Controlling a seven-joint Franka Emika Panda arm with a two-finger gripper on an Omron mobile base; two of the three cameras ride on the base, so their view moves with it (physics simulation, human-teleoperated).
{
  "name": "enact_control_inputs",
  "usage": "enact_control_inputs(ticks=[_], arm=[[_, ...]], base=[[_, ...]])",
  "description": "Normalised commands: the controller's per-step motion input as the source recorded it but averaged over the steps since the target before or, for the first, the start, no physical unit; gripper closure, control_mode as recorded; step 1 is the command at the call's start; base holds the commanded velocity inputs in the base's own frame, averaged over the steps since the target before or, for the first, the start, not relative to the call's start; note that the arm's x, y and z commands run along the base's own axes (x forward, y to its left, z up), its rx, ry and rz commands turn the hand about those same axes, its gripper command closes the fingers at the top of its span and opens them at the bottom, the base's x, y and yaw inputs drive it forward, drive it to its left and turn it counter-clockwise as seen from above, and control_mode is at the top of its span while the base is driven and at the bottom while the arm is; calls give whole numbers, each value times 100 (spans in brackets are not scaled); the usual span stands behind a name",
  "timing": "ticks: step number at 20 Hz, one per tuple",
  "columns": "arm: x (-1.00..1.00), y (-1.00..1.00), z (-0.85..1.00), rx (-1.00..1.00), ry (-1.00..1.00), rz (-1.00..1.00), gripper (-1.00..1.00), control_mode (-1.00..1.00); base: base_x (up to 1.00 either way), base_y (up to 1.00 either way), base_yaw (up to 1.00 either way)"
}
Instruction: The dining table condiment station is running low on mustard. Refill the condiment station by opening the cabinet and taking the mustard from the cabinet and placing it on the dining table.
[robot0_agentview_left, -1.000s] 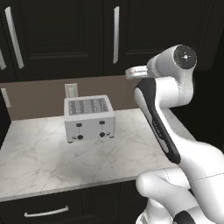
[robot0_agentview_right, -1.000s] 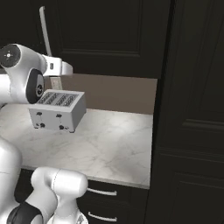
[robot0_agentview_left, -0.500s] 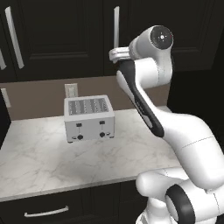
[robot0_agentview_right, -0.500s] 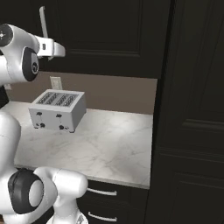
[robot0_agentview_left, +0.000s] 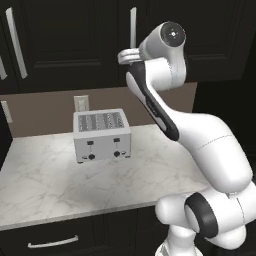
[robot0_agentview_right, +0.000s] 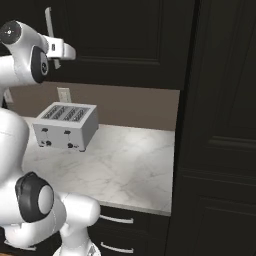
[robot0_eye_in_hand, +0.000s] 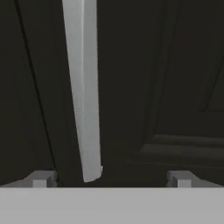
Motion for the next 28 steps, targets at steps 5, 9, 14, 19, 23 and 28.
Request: enact_control_inputs(ticks=[5,9,14,19,23,28], arm=[[54,22,0,-2,0,-5,-100,-100],[58,12,0,0,0,-4,-100,-100],[54,2,-2,0,0,-1,-100,-100],[23,0,-13,0,-5,0,100,-100],[0,-4,-28,0,-19,0,100,-100],[-2,-6,-15,0,-14,2,100,-100]], base=[[0,0,0],[0,0,0],[0,0,0],[0,0,0],[0,0,0],[0,0,0]])
